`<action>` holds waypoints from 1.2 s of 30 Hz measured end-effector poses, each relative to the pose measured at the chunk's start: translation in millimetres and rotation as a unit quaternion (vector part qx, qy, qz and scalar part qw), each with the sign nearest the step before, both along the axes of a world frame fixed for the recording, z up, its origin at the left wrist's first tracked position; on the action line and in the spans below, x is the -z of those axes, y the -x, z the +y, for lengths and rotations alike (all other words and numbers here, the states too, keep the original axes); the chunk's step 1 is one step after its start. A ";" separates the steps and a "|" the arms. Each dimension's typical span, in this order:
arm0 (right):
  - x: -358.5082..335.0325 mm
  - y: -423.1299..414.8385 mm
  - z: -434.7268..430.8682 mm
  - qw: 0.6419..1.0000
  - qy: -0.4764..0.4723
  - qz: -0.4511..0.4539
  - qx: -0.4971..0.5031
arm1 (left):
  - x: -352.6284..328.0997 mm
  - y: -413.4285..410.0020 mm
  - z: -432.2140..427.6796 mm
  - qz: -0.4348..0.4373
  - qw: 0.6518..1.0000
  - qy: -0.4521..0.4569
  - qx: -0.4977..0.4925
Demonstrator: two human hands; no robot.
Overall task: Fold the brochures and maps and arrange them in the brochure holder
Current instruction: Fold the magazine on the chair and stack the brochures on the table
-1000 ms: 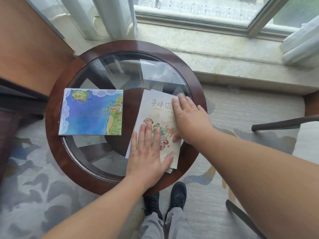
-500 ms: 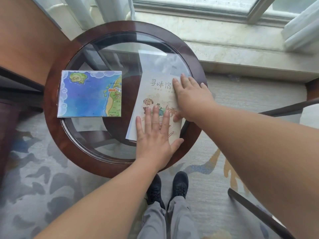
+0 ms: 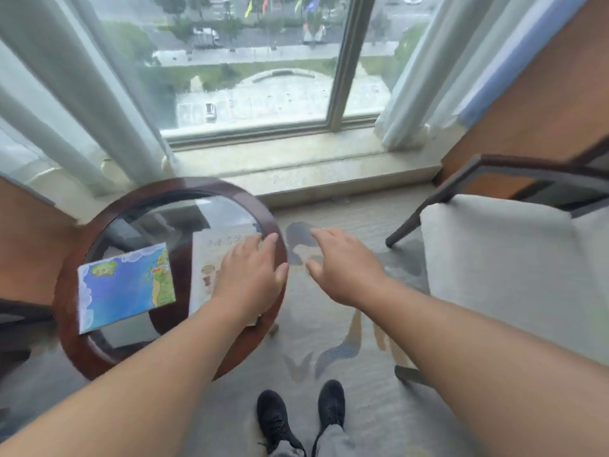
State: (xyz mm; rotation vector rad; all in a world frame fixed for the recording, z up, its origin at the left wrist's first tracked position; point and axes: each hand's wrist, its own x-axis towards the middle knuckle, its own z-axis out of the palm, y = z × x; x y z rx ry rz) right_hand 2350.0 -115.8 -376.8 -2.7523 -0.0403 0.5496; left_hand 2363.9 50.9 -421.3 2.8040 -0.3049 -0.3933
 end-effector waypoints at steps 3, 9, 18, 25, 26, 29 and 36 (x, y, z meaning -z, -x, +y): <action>-46.9 22.0 -56.3 0.997 0.013 -0.021 0.071 | -46.7 -1.9 -61.3 -0.035 0.996 0.041 0.069; -120.9 84.4 -176.2 0.974 0.035 -0.086 0.207 | -129.2 27.1 -201.1 -0.092 0.970 0.092 0.203; -185.7 231.0 -353.2 0.928 0.068 -0.142 0.337 | -204.7 131.8 -397.5 -0.115 0.934 0.111 0.318; -225.3 305.9 -453.9 0.895 0.083 -0.169 0.405 | -251.2 197.3 -506.2 -0.133 0.906 0.124 0.382; -228.2 311.9 -463.5 0.891 0.083 -0.172 0.413 | -255.1 201.9 -517.1 -0.134 0.902 0.122 0.391; -230.6 324.9 -486.1 0.880 0.067 -0.174 0.437 | -262.0 208.6 -546.0 -0.135 0.893 0.115 0.413; -231.9 337.7 -531.5 0.853 0.093 -0.174 0.483 | -269.5 201.1 -607.5 -0.136 0.872 0.116 0.456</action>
